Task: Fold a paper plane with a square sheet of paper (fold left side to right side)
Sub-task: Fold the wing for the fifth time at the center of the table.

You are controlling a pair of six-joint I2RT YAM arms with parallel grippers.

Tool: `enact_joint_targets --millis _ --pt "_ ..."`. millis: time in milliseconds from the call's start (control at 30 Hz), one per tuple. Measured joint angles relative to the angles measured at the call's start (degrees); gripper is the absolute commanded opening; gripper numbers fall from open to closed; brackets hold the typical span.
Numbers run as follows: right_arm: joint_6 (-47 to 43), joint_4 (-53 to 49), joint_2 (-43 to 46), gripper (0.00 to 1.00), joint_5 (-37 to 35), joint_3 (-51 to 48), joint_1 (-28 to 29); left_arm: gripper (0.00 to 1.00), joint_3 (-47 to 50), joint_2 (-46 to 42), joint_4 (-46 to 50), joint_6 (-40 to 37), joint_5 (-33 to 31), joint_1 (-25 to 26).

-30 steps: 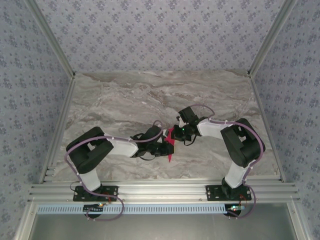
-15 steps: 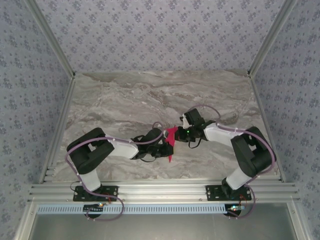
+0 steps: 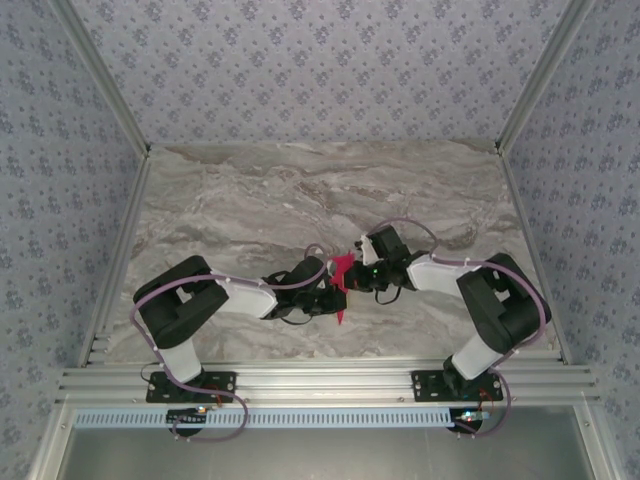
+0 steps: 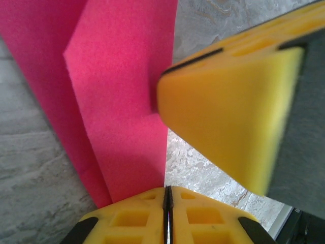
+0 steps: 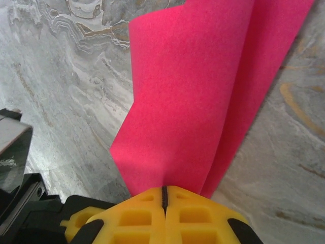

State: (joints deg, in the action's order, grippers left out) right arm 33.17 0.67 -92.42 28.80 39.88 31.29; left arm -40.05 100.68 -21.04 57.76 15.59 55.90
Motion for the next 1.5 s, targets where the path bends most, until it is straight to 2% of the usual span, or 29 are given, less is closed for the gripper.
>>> enact_joint_targets --millis 667,1033,1233,1500 --pt "-4.57 -5.22 -5.42 0.06 -4.22 6.49 -0.02 0.09 0.00 0.00 0.07 0.00 -0.02 0.00" --pt "-6.10 -7.89 -6.67 0.06 -3.96 8.66 -0.85 0.09 0.04 -0.02 0.02 0.02 -0.07 0.00" --pt "-7.17 -8.46 -7.76 0.06 -4.09 10.16 -3.21 0.09 0.11 0.00 -0.02 0.37 -0.17 0.00" --pt "-8.20 -11.76 -10.38 0.06 -1.03 13.44 -5.16 0.09 0.13 0.00 -0.17 0.42 -0.24 0.00"
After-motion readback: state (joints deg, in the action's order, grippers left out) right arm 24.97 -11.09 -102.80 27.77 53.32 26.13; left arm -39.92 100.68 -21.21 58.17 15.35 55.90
